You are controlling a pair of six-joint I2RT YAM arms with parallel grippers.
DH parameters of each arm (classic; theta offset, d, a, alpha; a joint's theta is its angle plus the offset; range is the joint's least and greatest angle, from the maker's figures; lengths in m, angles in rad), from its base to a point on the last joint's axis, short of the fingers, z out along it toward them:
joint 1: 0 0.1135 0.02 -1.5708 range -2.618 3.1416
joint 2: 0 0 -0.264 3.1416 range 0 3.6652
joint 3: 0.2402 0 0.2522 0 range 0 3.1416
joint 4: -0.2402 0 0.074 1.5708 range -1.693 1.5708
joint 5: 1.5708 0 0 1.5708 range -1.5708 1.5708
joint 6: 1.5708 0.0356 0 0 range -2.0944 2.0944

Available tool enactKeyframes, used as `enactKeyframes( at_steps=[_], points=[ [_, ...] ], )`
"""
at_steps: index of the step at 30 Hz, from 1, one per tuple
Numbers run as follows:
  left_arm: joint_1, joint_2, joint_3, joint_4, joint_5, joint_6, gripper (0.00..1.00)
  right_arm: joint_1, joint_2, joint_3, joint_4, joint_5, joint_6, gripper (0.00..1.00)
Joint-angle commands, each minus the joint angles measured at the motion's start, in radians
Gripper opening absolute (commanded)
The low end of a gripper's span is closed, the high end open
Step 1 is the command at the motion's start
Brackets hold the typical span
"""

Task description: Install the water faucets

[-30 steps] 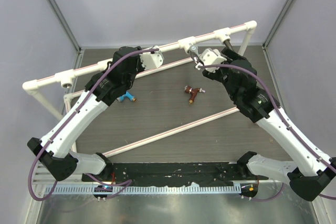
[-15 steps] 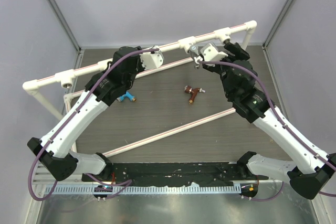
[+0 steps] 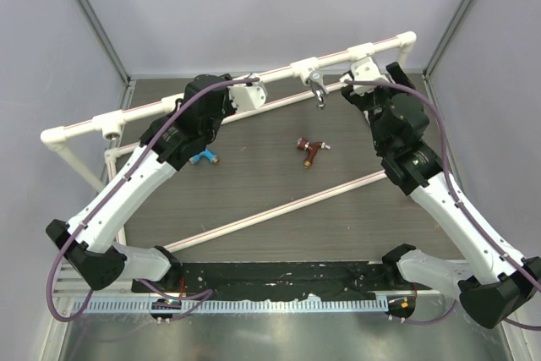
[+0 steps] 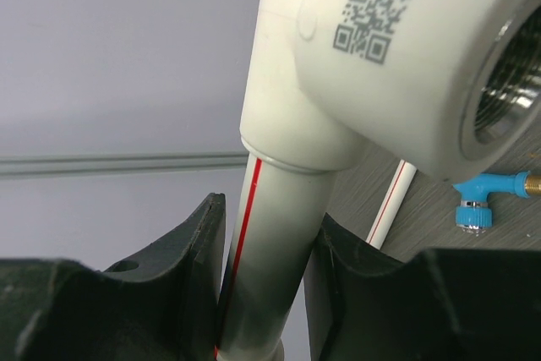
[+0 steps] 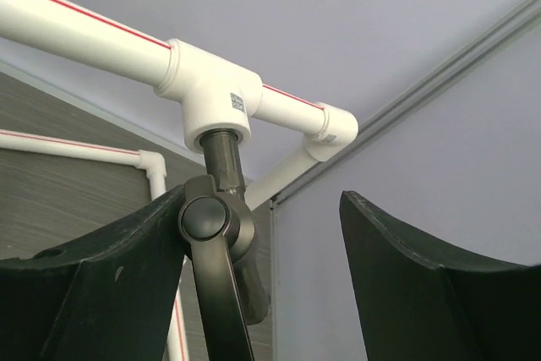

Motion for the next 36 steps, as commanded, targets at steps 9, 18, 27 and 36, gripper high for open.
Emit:
enactKeyframes(
  at_steps=[9,18,27,36],
  points=[
    [-0.023,-0.015,-0.005,0.021,0.024,-0.147,0.00,-0.283,-0.066,0.024,0.043,-0.230,0.657,0.72],
    [-0.023,-0.024,-0.005,0.023,0.025,-0.147,0.00,-0.429,-0.037,-0.001,0.035,-0.276,0.954,0.71],
    [-0.023,-0.027,-0.007,0.023,0.028,-0.147,0.00,-0.544,-0.028,-0.097,0.037,-0.408,1.080,0.71],
    [-0.023,-0.029,-0.005,0.021,0.028,-0.149,0.00,-0.545,-0.024,-0.127,0.025,-0.638,1.066,0.71]
  ],
)
